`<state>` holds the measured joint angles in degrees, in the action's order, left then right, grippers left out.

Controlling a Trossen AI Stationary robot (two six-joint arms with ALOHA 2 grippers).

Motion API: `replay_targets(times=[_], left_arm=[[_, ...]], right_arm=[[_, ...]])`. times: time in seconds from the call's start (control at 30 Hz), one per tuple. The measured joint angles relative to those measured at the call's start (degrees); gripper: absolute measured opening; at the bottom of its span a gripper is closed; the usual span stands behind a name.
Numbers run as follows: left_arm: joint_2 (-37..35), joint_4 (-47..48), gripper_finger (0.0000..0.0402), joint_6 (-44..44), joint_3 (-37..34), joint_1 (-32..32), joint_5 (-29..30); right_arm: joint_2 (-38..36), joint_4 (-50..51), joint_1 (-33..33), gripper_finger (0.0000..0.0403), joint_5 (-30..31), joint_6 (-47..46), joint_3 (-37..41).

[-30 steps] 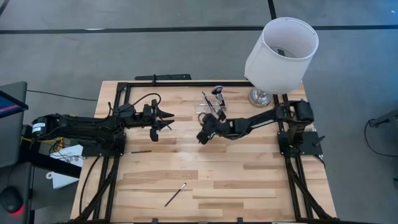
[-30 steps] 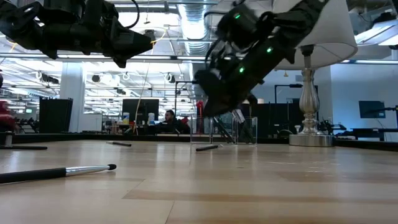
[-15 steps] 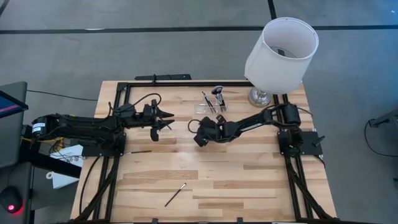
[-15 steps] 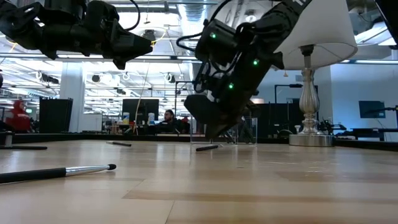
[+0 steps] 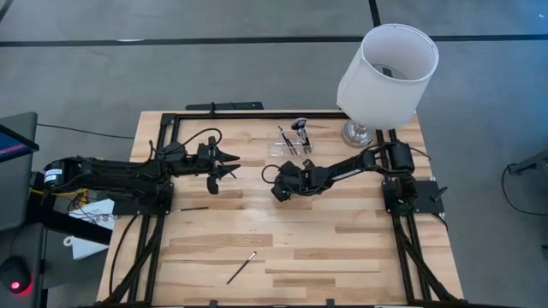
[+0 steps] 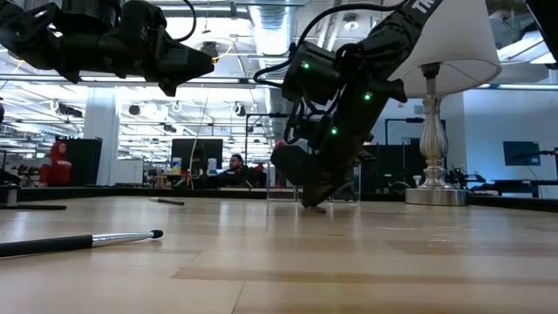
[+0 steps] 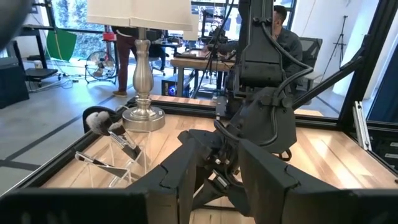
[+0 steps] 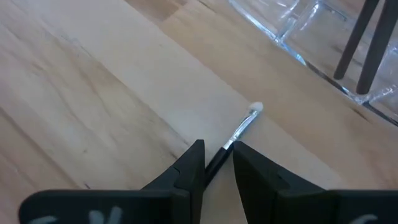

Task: Put items in baskets/containers
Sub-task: Put the silver and white eyeshadow brush into the transparent organizer

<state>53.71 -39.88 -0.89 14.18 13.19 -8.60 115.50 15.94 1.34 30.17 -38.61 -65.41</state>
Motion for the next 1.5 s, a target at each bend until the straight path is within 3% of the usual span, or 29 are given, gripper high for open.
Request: replay_targets(times=[0.6, 0.87, 1.13, 1.3, 1.5], left_arm=[[0.00, 0.00, 0.0117, -0.02, 0.00, 0.04, 0.00], [0.00, 0.00, 0.0117, -0.02, 0.00, 0.04, 0.00], [0.01, 0.00, 0.0117, -0.01, 0.00, 0.04, 0.00], [0.02, 0.00, 0.0117, 0.07, 0.00, 0.04, 0.00], [0.02, 0.02, 0.0117, 0.15, 0.00, 0.04, 0.00]], right_arm=[[-0.50, 4.89, 0.33, 0.0074, -4.10, -0.51, -0.15], [-0.50, 6.73, -0.08, 0.0012, -6.02, 1.91, -0.20], [-1.30, 7.29, 0.51, 0.0006, -5.59, 6.19, 0.01], [-4.91, 9.45, 3.34, 0.0008, -0.02, 8.83, 0.63], [-10.04, 9.21, 8.29, 0.0005, 13.22, 10.23, 0.35]])
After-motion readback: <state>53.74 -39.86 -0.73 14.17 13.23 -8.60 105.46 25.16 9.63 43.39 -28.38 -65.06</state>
